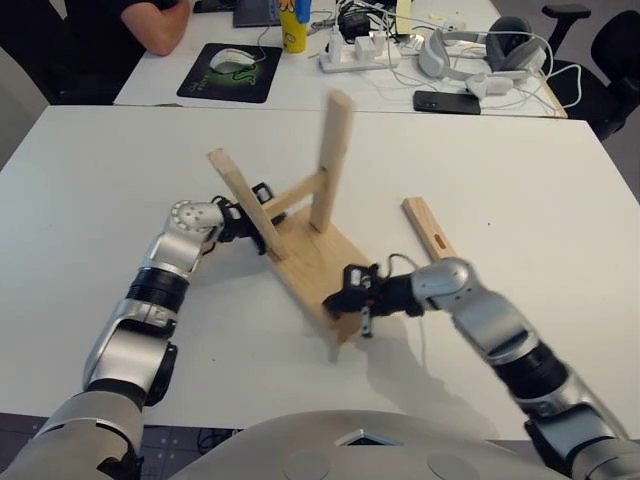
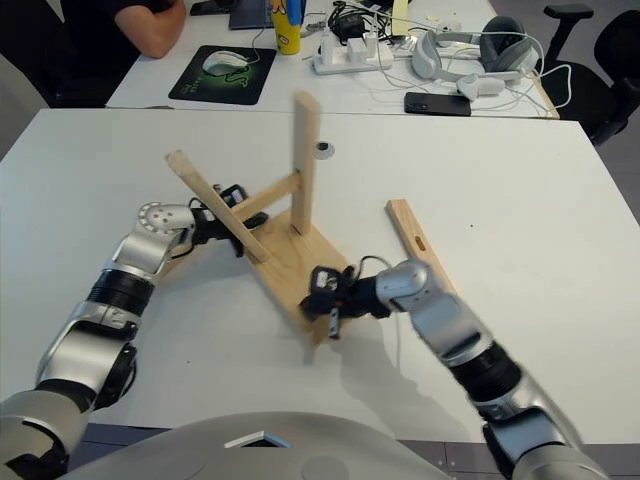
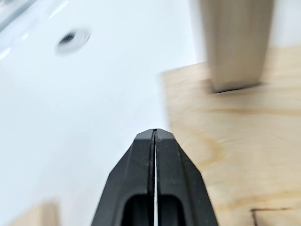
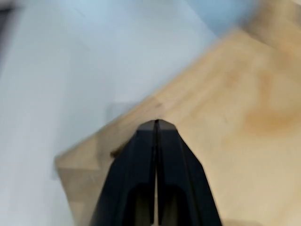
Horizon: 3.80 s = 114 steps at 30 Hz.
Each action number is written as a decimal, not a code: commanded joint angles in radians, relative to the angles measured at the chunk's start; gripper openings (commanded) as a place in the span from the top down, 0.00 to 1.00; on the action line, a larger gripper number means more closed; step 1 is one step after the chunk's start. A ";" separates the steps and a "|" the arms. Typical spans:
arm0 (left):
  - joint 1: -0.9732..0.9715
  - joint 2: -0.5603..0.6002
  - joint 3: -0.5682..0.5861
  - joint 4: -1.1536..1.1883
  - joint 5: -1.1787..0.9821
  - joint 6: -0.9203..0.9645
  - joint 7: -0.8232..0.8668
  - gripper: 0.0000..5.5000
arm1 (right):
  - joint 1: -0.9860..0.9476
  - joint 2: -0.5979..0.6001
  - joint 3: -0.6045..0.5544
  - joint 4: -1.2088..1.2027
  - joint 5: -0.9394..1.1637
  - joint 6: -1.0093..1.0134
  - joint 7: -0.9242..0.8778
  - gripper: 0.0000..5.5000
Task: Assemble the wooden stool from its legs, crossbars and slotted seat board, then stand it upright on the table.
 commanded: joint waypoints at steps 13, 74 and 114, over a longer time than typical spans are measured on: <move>0.208 0.410 0.260 -0.483 -0.083 0.128 -0.071 0.99 | 0.034 -0.084 -0.247 -0.127 0.111 0.133 -0.155 1.00; 0.311 0.248 0.262 -0.678 -0.189 0.359 -0.022 0.96 | 0.083 -0.104 -0.477 -0.142 0.160 0.124 -0.307 0.96; 0.455 0.199 0.516 -0.682 -0.316 0.305 0.298 0.53 | 0.190 -0.041 -0.612 0.018 0.133 0.441 -0.611 0.61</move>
